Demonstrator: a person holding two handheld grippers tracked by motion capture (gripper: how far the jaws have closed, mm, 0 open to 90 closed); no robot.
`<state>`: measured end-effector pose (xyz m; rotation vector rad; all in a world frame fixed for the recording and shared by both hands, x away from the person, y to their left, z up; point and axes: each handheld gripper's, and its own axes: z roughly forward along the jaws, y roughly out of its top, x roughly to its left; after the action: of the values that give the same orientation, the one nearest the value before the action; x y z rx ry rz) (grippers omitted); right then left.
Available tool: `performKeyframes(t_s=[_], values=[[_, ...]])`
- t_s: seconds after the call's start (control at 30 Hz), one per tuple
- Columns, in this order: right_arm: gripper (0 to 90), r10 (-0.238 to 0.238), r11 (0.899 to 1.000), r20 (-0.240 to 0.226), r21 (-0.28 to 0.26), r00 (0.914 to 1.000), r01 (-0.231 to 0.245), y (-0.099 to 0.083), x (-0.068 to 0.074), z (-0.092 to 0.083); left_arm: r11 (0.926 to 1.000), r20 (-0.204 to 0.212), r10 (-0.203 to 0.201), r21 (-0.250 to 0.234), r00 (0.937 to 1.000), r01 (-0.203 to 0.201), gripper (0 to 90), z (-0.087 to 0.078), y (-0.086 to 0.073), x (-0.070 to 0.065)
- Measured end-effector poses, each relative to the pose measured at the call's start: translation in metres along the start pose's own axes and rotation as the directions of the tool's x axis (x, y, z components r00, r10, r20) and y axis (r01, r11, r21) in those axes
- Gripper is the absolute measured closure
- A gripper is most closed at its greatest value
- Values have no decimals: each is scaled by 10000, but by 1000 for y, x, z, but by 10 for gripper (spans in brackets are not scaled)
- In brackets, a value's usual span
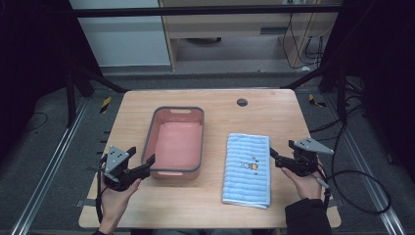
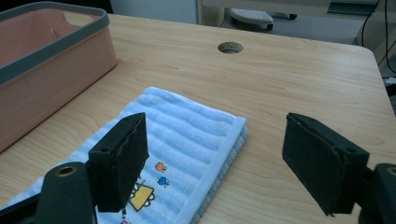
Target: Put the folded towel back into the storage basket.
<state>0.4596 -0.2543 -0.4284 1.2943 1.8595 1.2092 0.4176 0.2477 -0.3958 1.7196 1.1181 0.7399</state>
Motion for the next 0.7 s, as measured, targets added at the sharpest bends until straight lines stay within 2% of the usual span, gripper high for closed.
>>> performKeyframes(t_s=[0.37, 0.7], values=[[230, 91, 9999, -124, -115, 9999, -93, 16, 2, 2, 9997, 392, 179, -158, 9991, -173, 263, 10, 9, -18], [232, -37, 9993, -72, -380, 10000, 34, 37, 4, 1, 9989, 866, 410, -275, 9954, -387, 265, 24, 15, -46]])
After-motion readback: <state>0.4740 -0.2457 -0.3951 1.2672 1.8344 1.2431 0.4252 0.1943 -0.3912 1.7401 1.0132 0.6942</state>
